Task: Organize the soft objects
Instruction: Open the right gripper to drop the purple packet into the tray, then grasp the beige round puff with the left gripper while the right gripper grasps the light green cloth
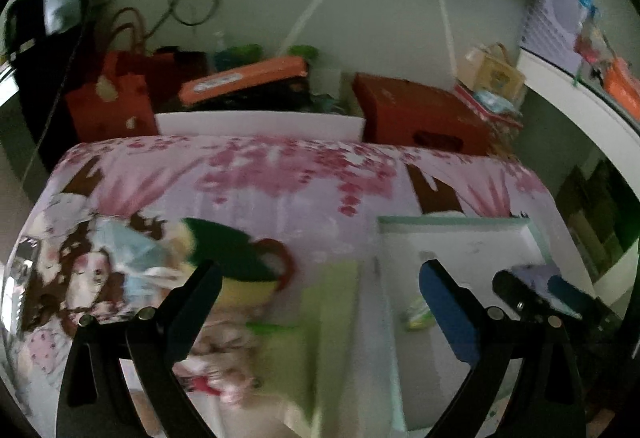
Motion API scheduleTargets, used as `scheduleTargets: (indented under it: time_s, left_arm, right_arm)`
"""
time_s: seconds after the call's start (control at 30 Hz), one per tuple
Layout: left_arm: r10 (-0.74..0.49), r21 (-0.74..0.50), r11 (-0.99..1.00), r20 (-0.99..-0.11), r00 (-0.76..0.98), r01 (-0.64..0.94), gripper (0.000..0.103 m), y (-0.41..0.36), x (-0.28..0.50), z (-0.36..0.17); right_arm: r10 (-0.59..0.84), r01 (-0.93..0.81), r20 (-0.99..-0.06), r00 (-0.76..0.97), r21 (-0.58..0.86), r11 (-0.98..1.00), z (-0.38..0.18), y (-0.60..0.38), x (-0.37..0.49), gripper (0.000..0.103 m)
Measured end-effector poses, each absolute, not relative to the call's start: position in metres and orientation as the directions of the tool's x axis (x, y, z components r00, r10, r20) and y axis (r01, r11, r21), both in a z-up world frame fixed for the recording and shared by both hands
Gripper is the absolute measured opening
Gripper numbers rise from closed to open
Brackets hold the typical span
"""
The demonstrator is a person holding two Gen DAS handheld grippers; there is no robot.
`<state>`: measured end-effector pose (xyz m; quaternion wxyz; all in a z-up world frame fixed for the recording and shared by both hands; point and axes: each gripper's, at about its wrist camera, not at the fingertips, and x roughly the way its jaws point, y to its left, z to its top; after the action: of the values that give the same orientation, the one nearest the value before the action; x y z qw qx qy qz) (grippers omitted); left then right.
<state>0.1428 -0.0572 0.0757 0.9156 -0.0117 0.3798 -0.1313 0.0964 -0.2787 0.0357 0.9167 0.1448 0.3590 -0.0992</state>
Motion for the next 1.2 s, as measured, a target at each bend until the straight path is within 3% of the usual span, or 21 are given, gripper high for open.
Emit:
scheduleTargets:
  time_s: [0.4,0.87,0.93,1.2]
  left_arm:
    - [-0.142,-0.148,0.988,-0.725,0.674,0.049,0.099,0.031,0.120,0.065]
    - [-0.068,-0.141,0.987,-0.810,0.582,-0.080,0.099,0.093,0.099,0.020]
    - [-0.042,-0.101,0.992,-0.831,0.554,-0.077,0.099,0.090,0.099,0.013]
    - [0.026,-0.004,0.998,-0.891,0.454,-0.065,0.099,0.083,0.104,-0.017]
  right_arm:
    - [0.129,0.012,-0.690,0.712,0.195,0.981,0.039,-0.183,0.099,0.103]
    - [0.163,-0.079,-0.749,0.642,0.146,0.986,0.017,-0.144,0.095,0.102]
    - [0.168,-0.095,-0.768,0.619,0.139,0.986,0.008,-0.137,0.094,0.098]
    - [0.176,-0.122,-0.825,0.537,0.131,0.984,-0.020,-0.121,0.095,0.061]
